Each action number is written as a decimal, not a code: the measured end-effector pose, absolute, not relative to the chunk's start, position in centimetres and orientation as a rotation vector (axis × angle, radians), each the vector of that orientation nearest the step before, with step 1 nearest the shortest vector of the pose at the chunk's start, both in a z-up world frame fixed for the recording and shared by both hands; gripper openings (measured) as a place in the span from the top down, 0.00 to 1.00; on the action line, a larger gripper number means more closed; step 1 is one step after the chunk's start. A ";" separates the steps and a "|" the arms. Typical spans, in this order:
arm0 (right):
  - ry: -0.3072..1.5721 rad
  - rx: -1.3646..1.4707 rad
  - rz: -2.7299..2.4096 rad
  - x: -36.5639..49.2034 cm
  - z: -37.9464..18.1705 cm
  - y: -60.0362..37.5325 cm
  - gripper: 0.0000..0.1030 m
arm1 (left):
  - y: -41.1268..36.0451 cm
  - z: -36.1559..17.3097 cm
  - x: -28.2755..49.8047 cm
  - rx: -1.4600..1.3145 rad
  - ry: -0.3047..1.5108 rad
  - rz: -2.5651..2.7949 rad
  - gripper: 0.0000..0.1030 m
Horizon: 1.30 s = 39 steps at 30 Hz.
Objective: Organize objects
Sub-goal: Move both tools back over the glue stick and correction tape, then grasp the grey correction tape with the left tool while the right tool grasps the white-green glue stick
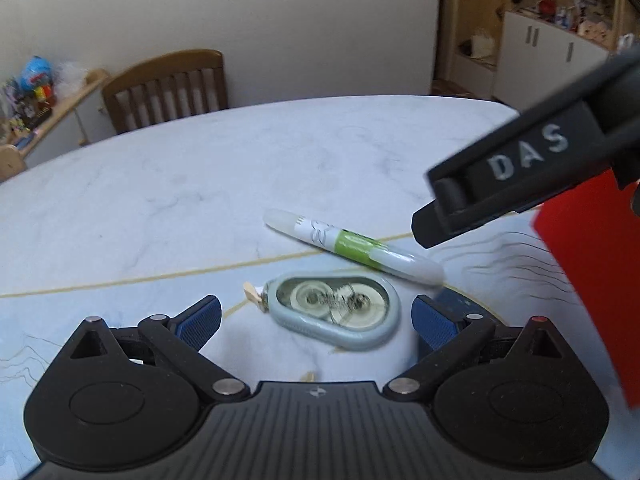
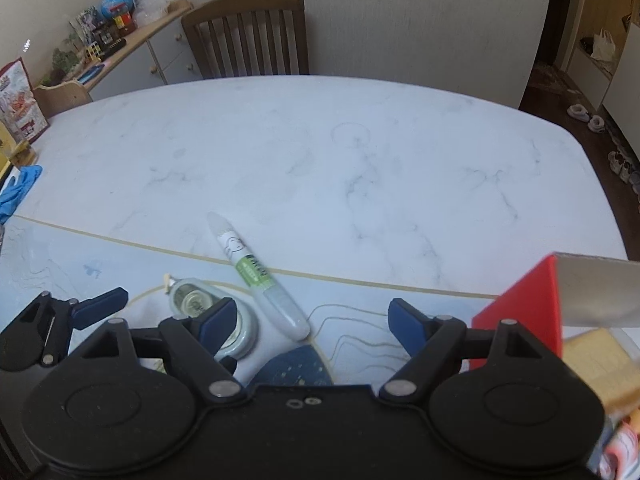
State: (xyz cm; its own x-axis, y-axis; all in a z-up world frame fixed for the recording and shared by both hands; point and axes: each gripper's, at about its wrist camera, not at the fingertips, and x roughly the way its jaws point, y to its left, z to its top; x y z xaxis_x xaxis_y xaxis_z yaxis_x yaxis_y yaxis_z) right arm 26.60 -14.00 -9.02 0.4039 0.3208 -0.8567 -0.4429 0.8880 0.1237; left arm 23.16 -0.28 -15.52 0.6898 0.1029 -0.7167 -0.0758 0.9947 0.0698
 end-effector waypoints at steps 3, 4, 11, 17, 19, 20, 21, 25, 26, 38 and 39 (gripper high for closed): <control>1.069 -0.109 0.485 27.6 -9.6 -13.9 0.20 | -0.7 -16.2 24.0 0.050 0.809 0.139 0.01; 1.075 -0.105 0.488 27.9 -9.7 -13.8 0.20 | -0.9 -16.3 24.3 0.050 0.811 0.147 0.01; 1.096 -0.131 0.506 29.1 -10.4 -12.9 0.20 | -2.1 -16.9 25.1 0.076 0.795 0.193 0.01; 1.106 -0.156 0.534 29.7 -11.0 -11.6 0.20 | -2.3 -17.5 25.6 0.091 0.801 0.204 0.01; 1.110 -0.159 0.548 29.8 -11.2 -11.3 0.21 | -1.7 -17.6 25.7 0.071 0.808 0.213 0.01; 1.112 -0.165 0.557 29.8 -11.3 -11.0 0.22 | -1.4 -17.6 25.7 0.056 0.814 0.211 0.01; 1.113 -0.172 0.563 29.8 -11.4 -10.8 0.22 | -1.1 -17.6 25.5 0.041 0.819 0.204 0.01; 1.112 -0.190 0.581 29.7 -11.8 -9.8 0.22 | 0.1 -17.7 24.9 0.010 0.836 0.191 0.01; 1.107 -0.199 0.584 29.6 -11.9 -9.6 0.22 | 0.6 -17.8 24.7 0.001 0.842 0.190 0.01; 1.107 -0.269 0.619 29.3 -12.7 -7.5 0.43 | 7.1 -17.7 22.8 -0.061 0.854 0.260 0.01; 1.104 -0.274 0.619 29.2 -12.8 -7.4 0.43 | 7.3 -17.7 22.8 -0.078 0.859 0.262 0.01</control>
State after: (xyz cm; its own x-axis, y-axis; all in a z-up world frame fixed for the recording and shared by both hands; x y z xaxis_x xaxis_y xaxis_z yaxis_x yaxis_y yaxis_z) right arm 29.22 -7.40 -12.78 0.3050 0.3289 -0.8937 -0.5913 0.8011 0.0930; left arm 22.83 7.28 -17.75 0.6231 0.1971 -0.7569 -0.2596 0.9650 0.0375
